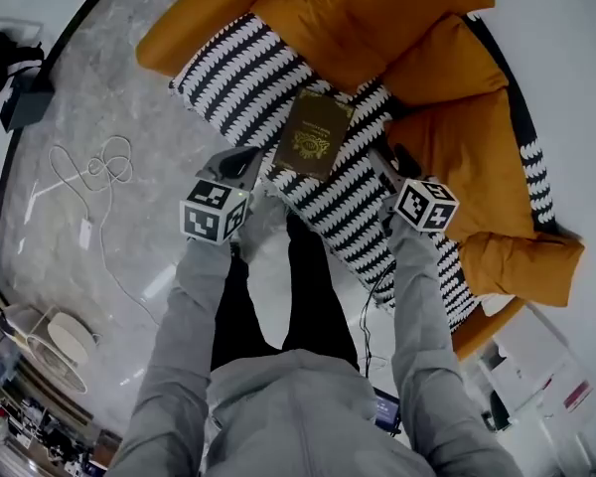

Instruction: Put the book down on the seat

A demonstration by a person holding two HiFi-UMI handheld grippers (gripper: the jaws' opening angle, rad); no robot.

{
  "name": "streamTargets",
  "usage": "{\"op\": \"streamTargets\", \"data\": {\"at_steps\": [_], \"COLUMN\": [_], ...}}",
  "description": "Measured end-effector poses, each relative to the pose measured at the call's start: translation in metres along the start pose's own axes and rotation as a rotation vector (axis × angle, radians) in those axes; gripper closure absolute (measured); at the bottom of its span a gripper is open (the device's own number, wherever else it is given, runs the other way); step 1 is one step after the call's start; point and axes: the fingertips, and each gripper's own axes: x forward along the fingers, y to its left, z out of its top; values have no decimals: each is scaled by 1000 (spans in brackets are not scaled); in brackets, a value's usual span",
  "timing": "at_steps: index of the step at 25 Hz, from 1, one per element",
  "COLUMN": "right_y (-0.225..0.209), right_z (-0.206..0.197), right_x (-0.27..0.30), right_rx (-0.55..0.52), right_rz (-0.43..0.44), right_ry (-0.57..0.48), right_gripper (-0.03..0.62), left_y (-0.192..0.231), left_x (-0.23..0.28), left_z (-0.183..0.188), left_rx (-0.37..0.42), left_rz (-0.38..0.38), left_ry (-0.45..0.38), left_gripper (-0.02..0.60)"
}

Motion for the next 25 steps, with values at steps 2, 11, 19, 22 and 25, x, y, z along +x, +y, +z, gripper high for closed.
{"op": "streamTargets", "data": {"at_steps": [2,11,19,22,25], "right_y": [22,143,217,241,257], "right_z": [7,37,53,64,68], "right_x": [-25,-129,-190,-216,-246], "right_rx": [-33,-128,-288,-339,-370], "right_rz": [-8,-23,-51,-60,-77], "right_ry": [-24,-214,-264,-302,-342], "right_gripper": [270,444,549,553,554], "left_y": [-6,-32,-50,-60,-78], "left_x": [-16,-118,-195,-221,-237], "left_z": [5,47,78,87,97], "left_rx": [41,192,324,366,422], "left_rz": [-13,-39,-52,-58,-82], "left_ry": [-11,-105,-172,-203,-230], "left_gripper": [555,555,555,555,555]}}
